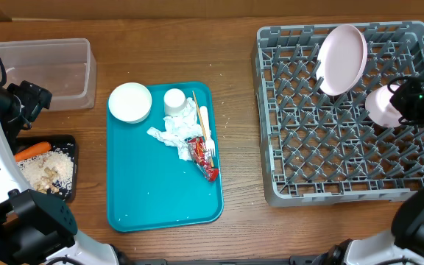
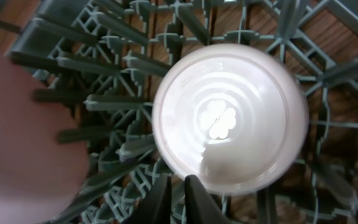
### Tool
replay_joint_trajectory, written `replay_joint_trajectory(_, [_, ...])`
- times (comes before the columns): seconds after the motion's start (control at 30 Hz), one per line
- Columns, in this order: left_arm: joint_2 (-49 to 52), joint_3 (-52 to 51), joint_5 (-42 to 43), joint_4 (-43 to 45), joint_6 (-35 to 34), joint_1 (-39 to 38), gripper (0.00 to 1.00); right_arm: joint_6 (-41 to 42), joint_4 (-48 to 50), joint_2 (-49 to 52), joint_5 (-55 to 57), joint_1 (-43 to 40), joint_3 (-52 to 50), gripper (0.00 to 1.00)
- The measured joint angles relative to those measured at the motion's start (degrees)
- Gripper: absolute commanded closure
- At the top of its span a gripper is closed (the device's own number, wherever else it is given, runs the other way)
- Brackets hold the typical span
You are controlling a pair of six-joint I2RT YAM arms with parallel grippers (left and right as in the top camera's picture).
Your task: Sort waste into correct bins and load items into the dishwasher rack
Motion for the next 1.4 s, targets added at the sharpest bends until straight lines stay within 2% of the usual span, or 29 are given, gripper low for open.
replay_joint_trajectory(0.03, [0.00, 0.00, 0.00, 0.00, 0.00, 0.00, 0.00, 0.42, -0.52, -1.46, -0.22, 0.02, 0.00, 0.75])
replay_joint_trajectory(0.07, [0.00, 0.00, 0.00, 0.00, 0.00, 0.00, 0.00, 1.42, -1.18, -3.67, -0.79, 0.00, 0.02, 0.60])
replay_joint_trajectory(0.1, [0.00, 0.00, 0.00, 0.02, 0.00, 0.00, 0.00, 2.36, -1.66, -5.60, -1.46, 0.00, 0.11, 0.34])
replay_joint_trajectory(0.13, [0.00, 0.00, 0.00, 0.00, 0.00, 0.00, 0.00, 3.17, -2.14, -7.58, -2.51, 0.00, 0.22, 0.15])
replay_joint_trajectory(0.17, [0.00, 0.00, 0.02, 0.00, 0.00, 0.00, 0.00, 4.50, -2.86, -10.12, -4.55, -0.02, 0.39, 0.03])
replay_joint_trajectory(0.2, [0.00, 0.00, 0.00, 0.02, 0.00, 0.00, 0.00, 5.33, -3.61, -12.33, -6.73, -0.02, 0.59, 0.00])
replay_joint_trajectory(0.33, [0.00, 0.00, 0.00, 0.00, 0.00, 0.00, 0.00, 7.13, -7.67, -19.74, -17.73, 0.09, 1.79, 0.00])
replay_joint_trajectory(0.47, [0.00, 0.00, 0.00, 0.02, 0.00, 0.00, 0.00, 8.07, -14.23, -22.64, -26.71, 0.57, 2.14, 0.00])
replay_joint_trajectory(0.57, [0.00, 0.00, 0.00, 0.00, 0.00, 0.00, 0.00, 8.15, -19.28, -22.25, -29.57, 2.32, 2.12, 0.04])
replay_joint_trajectory(0.7, [0.00, 0.00, 0.00, 0.00, 0.00, 0.00, 0.00, 4.39, -22.67, -21.99, -30.82, 8.72, 2.03, 0.09])
replay_joint_trajectory(0.87, [0.00, 0.00, 0.00, 0.02, 0.00, 0.00, 0.00, 2.91, -23.08, -21.97, -23.15, 21.18, 2.03, 0.08])
replay_joint_trajectory(0.93, [0.00, 0.00, 0.00, 0.00, 0.00, 0.00, 0.00, 4.22, -22.69, -21.92, -18.21, 25.99, 2.03, 0.05])
replay_joint_trajectory(0.97, [0.00, 0.00, 0.00, 0.00, 0.00, 0.00, 0.00, 5.57, -22.08, -21.79, -14.80, 29.07, 2.01, 0.00])
replay_joint_trajectory(1.1, [0.00, 0.00, -0.02, 0.00, 0.00, 0.00, 0.00, 9.51, -19.61, -21.00, -6.58, 37.24, 1.38, 0.00])
replay_joint_trajectory(1.23, [0.00, 0.00, 0.00, 0.02, 0.00, 0.00, 0.00, 11.58, -16.09, -18.93, -3.02, 41.97, 1.05, 0.00])
replay_joint_trajectory(1.4, [0.00, 0.00, 0.00, 0.00, 0.00, 0.00, 0.00, 12.46, -13.33, -16.26, -1.20, 42.97, 0.87, 0.00])
